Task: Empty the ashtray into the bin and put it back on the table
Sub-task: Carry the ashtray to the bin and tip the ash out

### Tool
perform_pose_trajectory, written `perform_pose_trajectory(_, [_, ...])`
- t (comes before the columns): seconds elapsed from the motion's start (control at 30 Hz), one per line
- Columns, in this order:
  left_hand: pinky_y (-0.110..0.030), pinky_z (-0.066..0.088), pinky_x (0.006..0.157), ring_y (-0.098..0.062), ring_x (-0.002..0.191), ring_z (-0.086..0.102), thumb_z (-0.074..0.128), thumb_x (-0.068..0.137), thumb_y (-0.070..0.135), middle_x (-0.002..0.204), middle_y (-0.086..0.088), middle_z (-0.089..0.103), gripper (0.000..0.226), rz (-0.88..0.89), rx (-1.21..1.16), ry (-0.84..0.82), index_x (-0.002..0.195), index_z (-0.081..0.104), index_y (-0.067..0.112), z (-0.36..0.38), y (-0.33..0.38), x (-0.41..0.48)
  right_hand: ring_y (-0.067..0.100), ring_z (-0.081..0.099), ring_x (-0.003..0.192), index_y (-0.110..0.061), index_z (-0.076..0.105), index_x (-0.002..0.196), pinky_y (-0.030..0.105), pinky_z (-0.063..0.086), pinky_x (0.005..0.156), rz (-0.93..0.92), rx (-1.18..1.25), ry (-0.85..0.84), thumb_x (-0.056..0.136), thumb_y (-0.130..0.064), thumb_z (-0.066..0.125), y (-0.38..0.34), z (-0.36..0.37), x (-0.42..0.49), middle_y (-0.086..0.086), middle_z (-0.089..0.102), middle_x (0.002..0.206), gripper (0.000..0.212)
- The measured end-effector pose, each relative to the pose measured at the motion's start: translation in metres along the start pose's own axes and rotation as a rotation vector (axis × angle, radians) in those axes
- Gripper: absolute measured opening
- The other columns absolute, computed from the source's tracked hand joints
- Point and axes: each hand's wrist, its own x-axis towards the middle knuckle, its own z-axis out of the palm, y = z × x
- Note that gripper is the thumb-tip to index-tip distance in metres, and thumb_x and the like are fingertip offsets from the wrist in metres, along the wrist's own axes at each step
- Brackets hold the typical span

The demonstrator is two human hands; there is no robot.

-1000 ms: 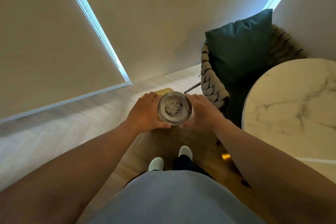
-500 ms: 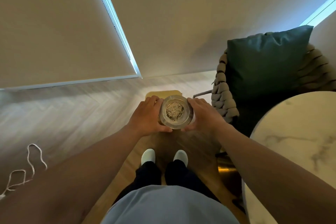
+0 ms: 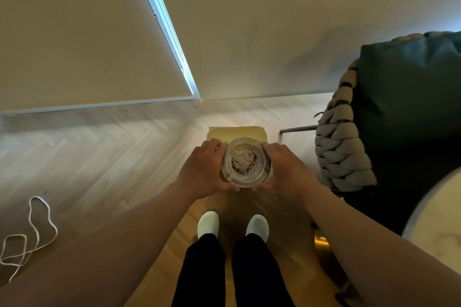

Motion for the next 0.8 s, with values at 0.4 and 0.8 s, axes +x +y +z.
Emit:
perform_pose_trajectory(0.4, [-0.038,0.044,0.1,-0.019,0.116,0.045,0.072,0.055,0.078,0.131,-0.003,0.048,0.108,0.037,-0.014,-0.023,0.137,0.042,0.014,0.101,-0.091,0.078,0.012,0.056,0.106,-0.024,0.043,0.136,0.028,0.053,0.092,0.073,0.226,-0.062,0.057,-0.038,0.094,0.062,0.084,0.105,-0.003,0.053,0.122,0.095])
perform_pose_trajectory(0.8, [-0.037,0.045,0.097,-0.017,0.112,0.046,0.072,0.052,0.078,0.126,0.001,0.048,0.102,0.049,-0.026,0.043,0.13,0.045,0.017,0.17,-0.14,0.131,0.02,0.072,0.068,-0.03,0.053,0.141,0.036,0.063,0.071,0.371,0.808,0.02,0.089,0.006,0.065,0.116,0.135,0.172,0.007,0.068,0.076,0.065])
